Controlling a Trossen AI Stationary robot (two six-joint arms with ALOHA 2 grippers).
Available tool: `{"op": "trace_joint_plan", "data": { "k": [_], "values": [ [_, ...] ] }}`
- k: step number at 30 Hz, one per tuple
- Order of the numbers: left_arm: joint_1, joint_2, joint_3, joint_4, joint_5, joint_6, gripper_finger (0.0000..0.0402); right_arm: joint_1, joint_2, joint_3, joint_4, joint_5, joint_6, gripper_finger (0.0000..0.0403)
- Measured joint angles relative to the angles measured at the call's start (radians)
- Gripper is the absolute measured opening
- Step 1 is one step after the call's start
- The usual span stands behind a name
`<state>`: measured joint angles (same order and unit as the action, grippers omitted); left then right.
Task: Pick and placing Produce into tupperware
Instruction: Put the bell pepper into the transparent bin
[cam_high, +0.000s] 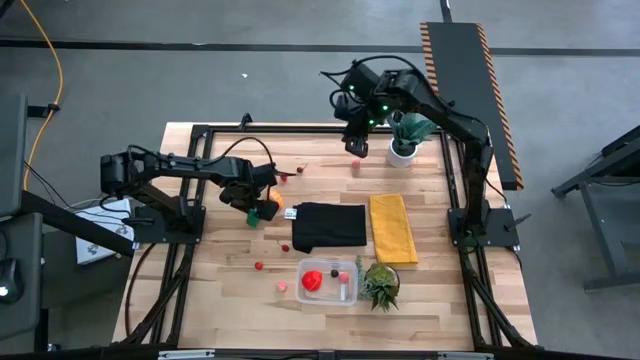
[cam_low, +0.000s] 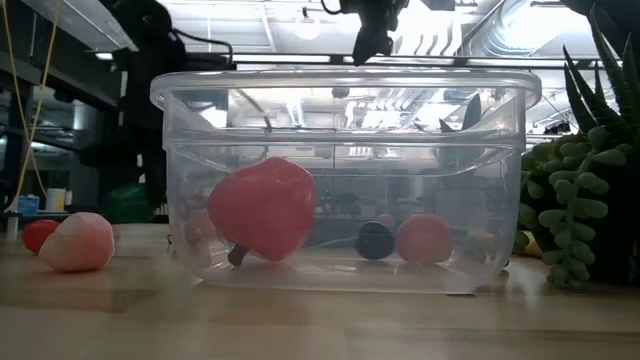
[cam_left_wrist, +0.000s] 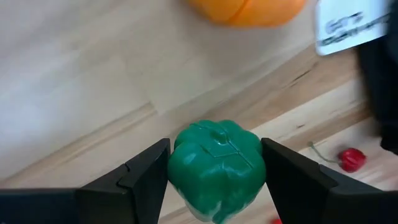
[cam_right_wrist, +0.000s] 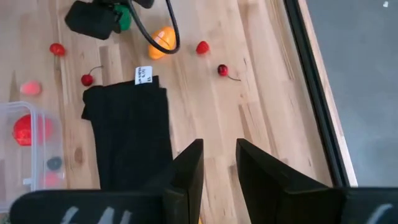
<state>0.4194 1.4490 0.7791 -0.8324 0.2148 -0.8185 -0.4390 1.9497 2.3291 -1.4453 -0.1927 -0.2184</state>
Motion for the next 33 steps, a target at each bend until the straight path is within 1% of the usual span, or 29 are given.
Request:
{"op": "trace_joint_plan", "data": {
  "k": [8,14,19,25,33],
  "values": [
    [0.000,0.000,0.177,-0.123,-0.051,0.091,0.0230,-0.026,-0.001,0.001,-0.039,0.000,-0.008,0.0086],
    [0.000,-0.001,0.314,-0.152,-0.051,0.158,0.0230,-0.061,-0.010,0.001,-0.038,0.027,-0.008,0.0086],
    [0.000,-0.001,0.418,-0.171,-0.051,0.225,0.0230,-0.106,-0.043,0.001,-0.032,0.027,-0.011,0.0086],
    [0.000,-0.001,0.511,-0.179,-0.051,0.295,0.0230,-0.175,-0.105,0.001,-0.017,0.031,0.007,0.0086],
    [-0.001,-0.001,0.590,-0.184,-0.041,0.359,0.0230,-0.242,-0.195,0.001,-0.012,0.018,0.019,0.0086]
  ]
}}
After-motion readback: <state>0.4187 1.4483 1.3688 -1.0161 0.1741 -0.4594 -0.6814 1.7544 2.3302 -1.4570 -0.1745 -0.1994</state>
